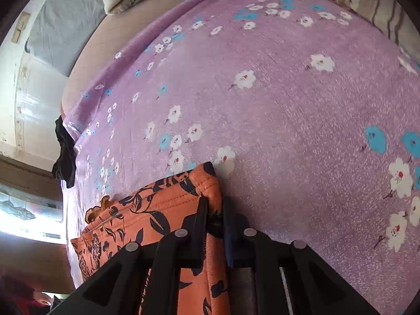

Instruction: Fold small clothes

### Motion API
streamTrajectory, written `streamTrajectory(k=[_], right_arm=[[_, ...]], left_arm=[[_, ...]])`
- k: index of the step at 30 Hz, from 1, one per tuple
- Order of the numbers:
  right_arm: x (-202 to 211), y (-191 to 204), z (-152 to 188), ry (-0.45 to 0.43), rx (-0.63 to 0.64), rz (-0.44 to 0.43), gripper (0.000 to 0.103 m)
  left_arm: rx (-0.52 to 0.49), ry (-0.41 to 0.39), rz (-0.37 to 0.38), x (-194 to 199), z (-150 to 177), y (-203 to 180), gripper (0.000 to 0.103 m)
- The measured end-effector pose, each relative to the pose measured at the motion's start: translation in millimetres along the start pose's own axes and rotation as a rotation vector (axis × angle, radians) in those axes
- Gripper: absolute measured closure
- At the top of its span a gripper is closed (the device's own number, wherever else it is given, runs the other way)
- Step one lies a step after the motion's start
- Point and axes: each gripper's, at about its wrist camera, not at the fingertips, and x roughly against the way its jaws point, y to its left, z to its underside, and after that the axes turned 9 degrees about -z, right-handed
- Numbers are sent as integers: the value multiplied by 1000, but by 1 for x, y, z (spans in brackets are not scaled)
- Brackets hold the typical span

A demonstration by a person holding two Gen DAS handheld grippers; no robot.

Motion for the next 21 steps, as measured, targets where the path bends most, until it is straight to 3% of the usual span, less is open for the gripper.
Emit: streamTrajectory(k=[2, 4, 7, 9, 11, 13, 14, 15, 16, 19, 21], right_arm=[[12, 11, 6, -44, 39, 35, 78], [31, 31, 15, -104, 110, 77, 78], [54, 65, 39, -130, 185, -13, 70], [53, 91, 63, -89, 235, -94, 42], [43, 114, 94, -34, 293, -165, 40], [24, 131, 125, 49, 359, -199, 40], [14, 136, 139, 79, 381, -201, 40], [5, 138, 151, 103, 402, -198, 40], [-5, 138, 159, 130, 407, -187, 40], [-24, 126, 174, 169, 384, -151, 41], [-24, 118, 175, 155, 363, -164, 41]], left_arm=[[75, -11, 4, 8, -6, 23, 24], [145, -26, -10, 15, -14, 52, 24], [213, -22, -19, 14, -27, 92, 24], [223, 17, -15, 1, -41, 111, 24], [231, 50, 0, -16, -58, 123, 24], [223, 95, 25, -36, -76, 126, 32], [206, 129, 35, -48, -84, 124, 43], [185, 169, 34, -60, -91, 121, 65], [171, 216, 13, -74, -96, 119, 78], [187, 212, 10, -90, -112, 122, 93], [216, 209, -5, -97, -123, 130, 95]])
